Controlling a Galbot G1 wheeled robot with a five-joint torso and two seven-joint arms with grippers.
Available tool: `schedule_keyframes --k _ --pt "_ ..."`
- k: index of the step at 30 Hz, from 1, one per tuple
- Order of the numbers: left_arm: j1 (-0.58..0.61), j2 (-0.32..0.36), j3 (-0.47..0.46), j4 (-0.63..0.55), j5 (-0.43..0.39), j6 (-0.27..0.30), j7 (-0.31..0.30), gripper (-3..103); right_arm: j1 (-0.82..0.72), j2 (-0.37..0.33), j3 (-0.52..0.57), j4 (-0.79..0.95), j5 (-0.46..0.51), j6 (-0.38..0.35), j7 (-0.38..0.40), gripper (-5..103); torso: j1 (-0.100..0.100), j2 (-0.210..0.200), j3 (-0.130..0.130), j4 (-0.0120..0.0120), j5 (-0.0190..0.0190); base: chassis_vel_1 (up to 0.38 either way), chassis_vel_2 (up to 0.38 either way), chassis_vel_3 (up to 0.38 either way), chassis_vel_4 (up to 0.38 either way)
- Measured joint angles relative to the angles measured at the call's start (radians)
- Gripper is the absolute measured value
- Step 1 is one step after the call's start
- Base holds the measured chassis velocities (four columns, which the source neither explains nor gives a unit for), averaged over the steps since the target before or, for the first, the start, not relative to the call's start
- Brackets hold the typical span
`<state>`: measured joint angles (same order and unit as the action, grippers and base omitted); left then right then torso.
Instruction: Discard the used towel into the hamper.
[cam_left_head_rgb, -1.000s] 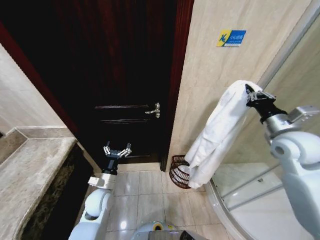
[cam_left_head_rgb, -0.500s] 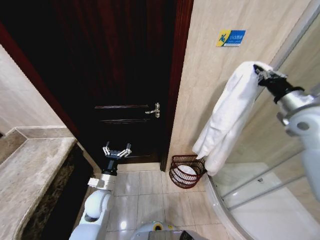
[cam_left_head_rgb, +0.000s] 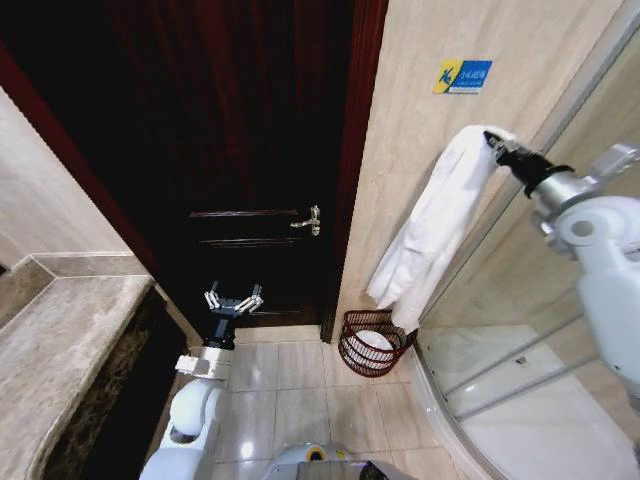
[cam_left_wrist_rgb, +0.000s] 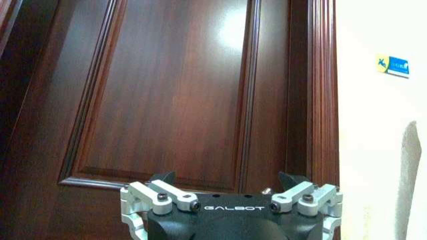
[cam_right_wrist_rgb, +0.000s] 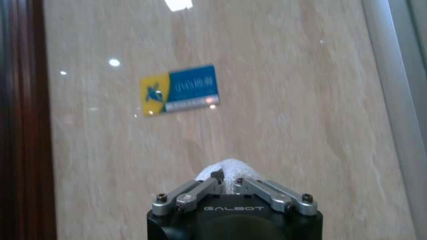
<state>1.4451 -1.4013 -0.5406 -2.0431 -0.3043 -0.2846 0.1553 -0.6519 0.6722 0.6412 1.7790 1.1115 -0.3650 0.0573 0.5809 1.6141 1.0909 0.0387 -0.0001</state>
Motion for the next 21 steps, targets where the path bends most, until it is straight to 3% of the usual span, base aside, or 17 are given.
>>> schedule_keyframes --k 9,21 --pt "-0.002 -0.004 -0.002 0.021 -0.005 -0.017 0.0 100 -0.179 0.098 0.037 0.068 -0.063 0.0 -0.019 2 0.0 0.0 0.0 -0.0001 0.0006 0.0 0.0 0.0 0.0" --pt "0.006 -0.001 -0.015 0.02 -0.022 -0.03 0.0 100 -0.237 0.212 -0.016 0.077 -0.143 0.007 -0.03 2 0.0 0.0 0.0 0.0 0.0005 0.0 0.0 0.0 0.0"
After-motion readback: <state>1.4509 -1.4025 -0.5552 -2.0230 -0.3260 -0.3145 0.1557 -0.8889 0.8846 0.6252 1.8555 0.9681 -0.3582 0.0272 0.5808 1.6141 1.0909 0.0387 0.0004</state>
